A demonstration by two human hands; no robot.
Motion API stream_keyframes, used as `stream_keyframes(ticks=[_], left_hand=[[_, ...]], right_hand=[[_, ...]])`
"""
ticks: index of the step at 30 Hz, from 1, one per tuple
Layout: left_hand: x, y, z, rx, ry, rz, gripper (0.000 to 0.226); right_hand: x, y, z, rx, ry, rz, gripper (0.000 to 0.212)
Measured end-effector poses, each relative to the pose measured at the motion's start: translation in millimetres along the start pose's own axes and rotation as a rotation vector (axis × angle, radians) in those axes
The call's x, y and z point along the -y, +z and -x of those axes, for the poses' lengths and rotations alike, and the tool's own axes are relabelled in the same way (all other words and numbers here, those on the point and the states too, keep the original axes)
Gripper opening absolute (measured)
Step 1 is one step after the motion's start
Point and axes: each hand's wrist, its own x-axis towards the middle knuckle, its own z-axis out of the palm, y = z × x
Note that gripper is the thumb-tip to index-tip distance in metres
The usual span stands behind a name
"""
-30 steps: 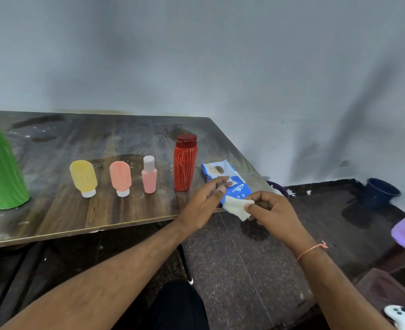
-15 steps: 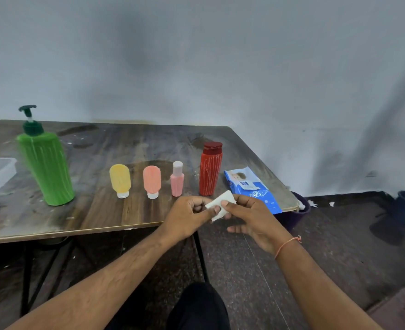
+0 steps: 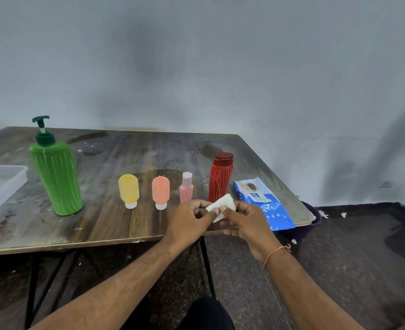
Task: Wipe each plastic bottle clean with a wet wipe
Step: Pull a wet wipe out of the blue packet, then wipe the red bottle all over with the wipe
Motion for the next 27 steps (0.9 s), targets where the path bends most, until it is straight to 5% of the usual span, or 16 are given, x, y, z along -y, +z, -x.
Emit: stream_keyframes(ticks=[6,16,27], left_hand=[[11,17,-14,-0.031,-0.099,-0.002,0.085],[-4,39,-58,0.005,-0.219,0.300,0.031],[11,47,-91,0.101,-0.230,0.290,0.068]], right_hand=[[-8,-4,-35,-0.255,-0.020,-0.206,0.020],[-20,-8,-49,-0.381,0.069,-0.338,0.016],[-17,-14,-53,-0.137,0.103,-0.164,0.028]])
